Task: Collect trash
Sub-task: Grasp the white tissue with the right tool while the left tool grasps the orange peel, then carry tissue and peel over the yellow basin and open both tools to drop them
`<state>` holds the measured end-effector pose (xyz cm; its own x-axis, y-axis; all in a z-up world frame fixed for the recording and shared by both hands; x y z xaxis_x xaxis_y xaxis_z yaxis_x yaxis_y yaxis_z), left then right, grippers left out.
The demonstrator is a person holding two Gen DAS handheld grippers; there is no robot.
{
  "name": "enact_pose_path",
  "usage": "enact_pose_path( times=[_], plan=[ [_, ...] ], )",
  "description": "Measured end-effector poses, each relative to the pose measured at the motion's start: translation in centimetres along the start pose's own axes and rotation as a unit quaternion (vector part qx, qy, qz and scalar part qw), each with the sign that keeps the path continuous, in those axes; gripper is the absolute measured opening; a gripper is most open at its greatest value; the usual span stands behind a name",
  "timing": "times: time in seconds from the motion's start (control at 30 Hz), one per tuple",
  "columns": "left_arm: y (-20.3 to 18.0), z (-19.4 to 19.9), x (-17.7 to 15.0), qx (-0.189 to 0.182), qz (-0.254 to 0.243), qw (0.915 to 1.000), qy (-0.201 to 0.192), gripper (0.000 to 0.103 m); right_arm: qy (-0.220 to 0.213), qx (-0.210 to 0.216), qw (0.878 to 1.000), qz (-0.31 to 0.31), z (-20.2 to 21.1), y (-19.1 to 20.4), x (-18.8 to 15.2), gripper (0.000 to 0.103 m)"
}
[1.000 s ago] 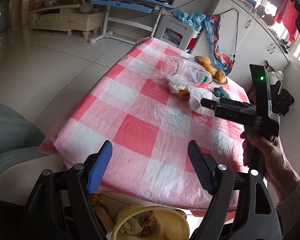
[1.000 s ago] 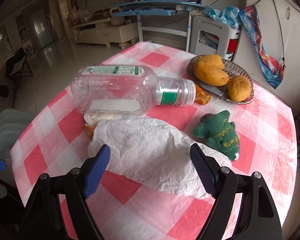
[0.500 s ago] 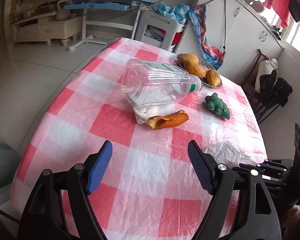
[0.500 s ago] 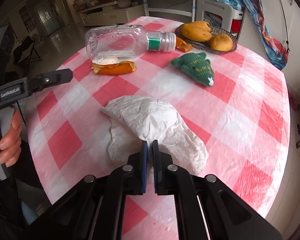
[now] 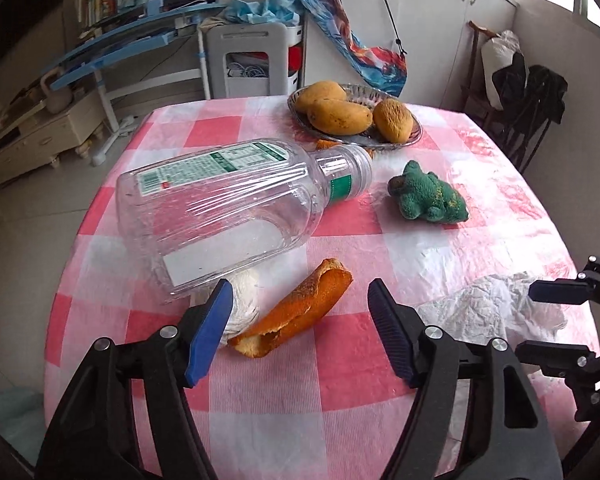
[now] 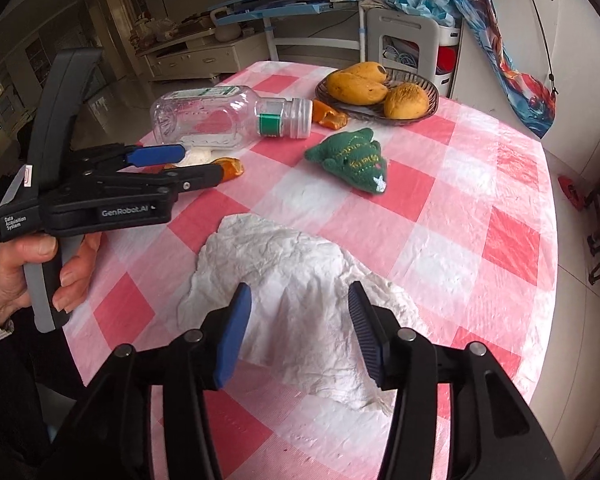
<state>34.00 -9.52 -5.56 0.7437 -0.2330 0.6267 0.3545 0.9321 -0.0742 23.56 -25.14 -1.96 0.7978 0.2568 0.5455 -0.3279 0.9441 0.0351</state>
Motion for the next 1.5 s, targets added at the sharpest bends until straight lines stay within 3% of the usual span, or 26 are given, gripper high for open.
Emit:
enact_pose_path(
  times=[0.07,0.17,0.2,0.23,0.3,0.47,0.57,0.8,1.03,1.27,1.37,1.5],
  plan=[
    [-0.6,-0.6,0.2,0.016,-0.023,0.9996,0.004,0.064,0.007,-0.002,1.000,-0.001,-0.7,-0.3,-0.1,0.055],
    [-1.1,-0.9,0.3,0.027,-0.042,0.9987,0.012,0.047,0.010,0.003,1.000,-0.009,-1.4,-0.5,-0.1,0.058],
    [-1.0,-1.1,0.2,0.017,-0.041,0.9987,0.025,0.028,0.009,0.004,1.000,-0.010,-1.4,-0.4,0.0,0.058],
    [-1.0,-1.0,0.2,0.008,-0.036,0.9991,0.024,0.020,0.008,0.004,1.000,-0.009,-1.4,-0.3,0.0,0.058],
    [-0.7,-0.6,-0.1,0.005,-0.030,0.9991,0.029,0.019,0.008,0.003,1.000,-0.002,-1.5,0.0,0.0,0.058],
    [1.1,1.5,-2.2,-0.043,0.029,0.9978,0.041,0.018,0.010,0.012,1.000,0.019,-1.3,1.3,-0.3,0.018],
    [2.6,3.1,-3.9,-0.073,0.079,0.9931,0.046,0.018,0.010,0.016,1.000,0.023,-1.1,1.8,-0.5,0.009],
    [4.8,7.3,-8.2,-0.125,0.174,0.9763,0.029,0.017,-0.022,0.043,0.999,0.001,0.9,2.4,-0.4,0.006],
    [4.2,12.1,-11.3,-0.121,0.183,0.9755,-0.004,0.017,-0.075,0.092,0.993,-0.018,4.3,4.7,-1.7,0.006],
    [4.4,15.4,-14.9,-0.106,0.203,0.9732,-0.020,0.018,-0.114,0.156,0.981,0.029,8.2,10.7,-5.8,0.006],
    [4.3,16.6,-16.3,-0.102,0.206,0.9730,-0.025,0.018,-0.101,0.179,0.978,0.046,8.7,13.0,-8.0,0.006],
    [3.9,17.8,-17.8,-0.103,0.206,0.9728,-0.027,0.017,-0.043,0.194,0.977,0.081,7.6,16.1,-10.9,0.006]
  ],
)
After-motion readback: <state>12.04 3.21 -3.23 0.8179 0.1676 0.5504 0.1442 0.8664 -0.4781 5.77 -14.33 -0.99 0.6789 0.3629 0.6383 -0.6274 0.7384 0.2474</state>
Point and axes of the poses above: each gripper's, at about its wrist camera, not at the fingertips, and z roughly against the way its jaws point, y to its left, x to its top, the point moved 1 cm from there along -z, roughly the way its jaws point, and after that the axes turned 5 degrees about -x, right-handed, at the moved point
